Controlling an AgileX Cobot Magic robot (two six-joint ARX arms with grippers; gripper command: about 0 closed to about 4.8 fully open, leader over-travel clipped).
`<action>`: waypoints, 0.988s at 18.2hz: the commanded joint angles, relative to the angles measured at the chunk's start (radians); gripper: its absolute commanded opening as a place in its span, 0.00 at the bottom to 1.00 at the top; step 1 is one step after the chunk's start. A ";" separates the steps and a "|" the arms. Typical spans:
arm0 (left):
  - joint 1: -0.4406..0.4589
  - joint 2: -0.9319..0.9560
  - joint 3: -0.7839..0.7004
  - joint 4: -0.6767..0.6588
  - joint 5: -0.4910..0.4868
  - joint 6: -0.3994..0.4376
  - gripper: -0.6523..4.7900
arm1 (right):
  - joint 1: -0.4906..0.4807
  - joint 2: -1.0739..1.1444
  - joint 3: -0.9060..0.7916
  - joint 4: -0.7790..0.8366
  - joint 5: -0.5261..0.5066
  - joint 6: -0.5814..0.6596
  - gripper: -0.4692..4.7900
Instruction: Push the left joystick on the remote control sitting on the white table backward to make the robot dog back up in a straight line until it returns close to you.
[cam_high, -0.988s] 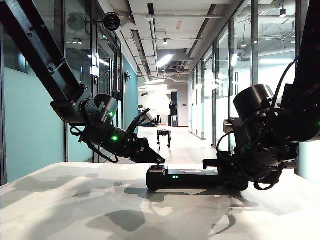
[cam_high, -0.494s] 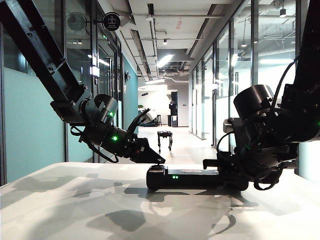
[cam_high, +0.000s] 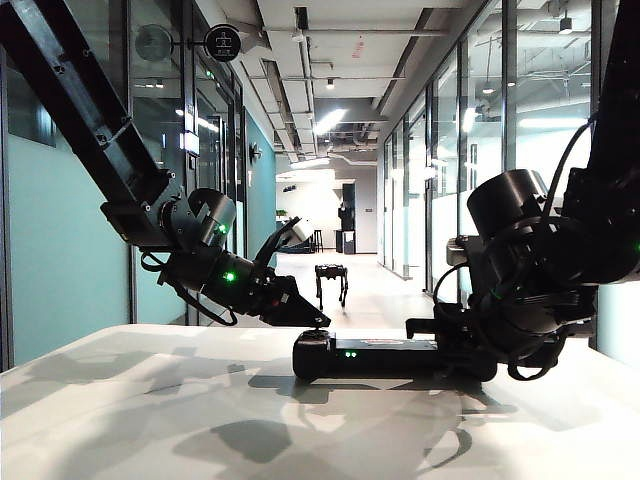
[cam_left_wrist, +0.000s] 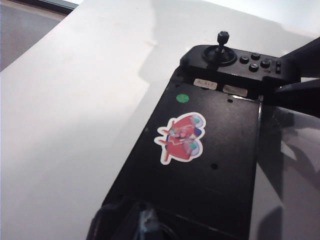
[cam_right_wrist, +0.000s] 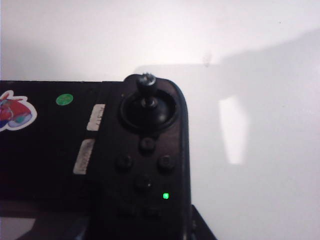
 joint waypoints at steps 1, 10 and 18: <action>-0.003 -0.003 0.004 -0.007 0.031 0.000 0.11 | 0.000 -0.004 0.004 0.025 0.012 0.007 0.46; -0.003 -0.003 0.004 -0.007 0.031 0.000 0.11 | 0.000 -0.004 0.004 0.025 0.027 0.007 0.46; -0.003 -0.003 0.004 -0.007 0.031 0.000 0.11 | 0.000 -0.004 0.004 0.025 0.027 0.007 0.46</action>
